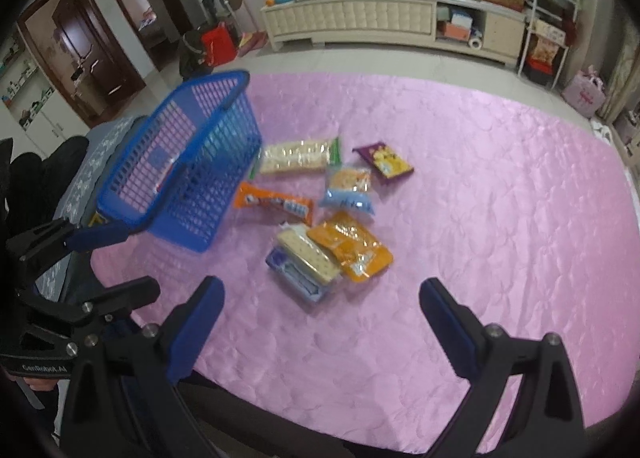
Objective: Organize snacks
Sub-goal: 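Withdraw both grippers from the basket back toward the snack pile, then grasp the yellow pouch with the right gripper while the left grasps the cracker pack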
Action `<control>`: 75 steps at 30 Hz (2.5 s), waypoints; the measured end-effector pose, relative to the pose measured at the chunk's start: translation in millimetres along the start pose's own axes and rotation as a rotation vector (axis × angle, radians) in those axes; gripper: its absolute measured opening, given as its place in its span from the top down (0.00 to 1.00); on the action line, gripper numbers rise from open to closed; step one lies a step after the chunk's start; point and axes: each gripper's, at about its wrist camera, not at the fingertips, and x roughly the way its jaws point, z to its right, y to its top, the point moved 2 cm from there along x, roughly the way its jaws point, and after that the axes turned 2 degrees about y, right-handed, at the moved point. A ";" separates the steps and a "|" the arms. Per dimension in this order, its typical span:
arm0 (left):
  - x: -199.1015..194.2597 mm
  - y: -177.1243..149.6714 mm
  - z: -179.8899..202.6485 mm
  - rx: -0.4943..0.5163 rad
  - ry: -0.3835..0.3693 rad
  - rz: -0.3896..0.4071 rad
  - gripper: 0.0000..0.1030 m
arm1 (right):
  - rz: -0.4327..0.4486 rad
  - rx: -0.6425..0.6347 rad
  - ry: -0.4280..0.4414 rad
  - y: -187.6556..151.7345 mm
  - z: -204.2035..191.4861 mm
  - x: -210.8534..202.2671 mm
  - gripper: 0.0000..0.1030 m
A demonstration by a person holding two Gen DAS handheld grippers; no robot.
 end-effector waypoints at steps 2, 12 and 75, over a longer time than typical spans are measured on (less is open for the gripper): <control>8.0 -1.8 4.4 -0.005 0.005 -0.007 0.30 | -0.017 -0.031 0.012 -0.5 6.4 10.1 0.03; 53.9 -2.3 11.1 -0.075 0.019 -0.066 0.30 | -0.111 -0.126 0.074 0.9 33.8 58.6 0.03; 137.5 9.1 22.2 -0.215 -0.035 -0.204 0.30 | -0.143 -0.257 0.044 -33.0 77.8 82.0 0.97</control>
